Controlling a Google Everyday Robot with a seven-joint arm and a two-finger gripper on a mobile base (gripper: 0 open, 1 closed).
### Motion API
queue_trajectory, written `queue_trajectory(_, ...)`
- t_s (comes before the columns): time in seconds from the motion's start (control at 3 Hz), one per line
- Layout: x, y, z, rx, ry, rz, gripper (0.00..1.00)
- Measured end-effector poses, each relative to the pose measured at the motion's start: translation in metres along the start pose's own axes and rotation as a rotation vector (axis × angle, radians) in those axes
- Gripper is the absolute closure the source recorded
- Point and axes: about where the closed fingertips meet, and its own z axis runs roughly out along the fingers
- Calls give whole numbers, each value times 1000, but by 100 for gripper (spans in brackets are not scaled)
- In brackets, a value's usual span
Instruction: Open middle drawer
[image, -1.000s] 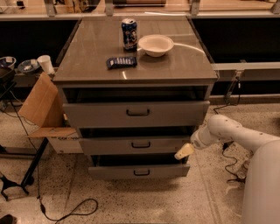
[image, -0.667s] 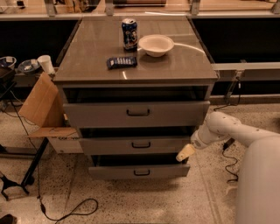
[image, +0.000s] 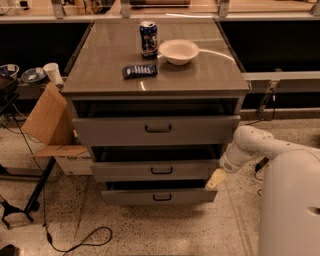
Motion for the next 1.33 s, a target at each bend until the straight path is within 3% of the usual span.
queue_trajectory(0.67,50,11,-9,-21,111,32,0)
queue_trajectory(1.0,73,16,-19,-5,132,72,0)
queue_trajectory(1.33,86,14,-28,30,99,147,0)
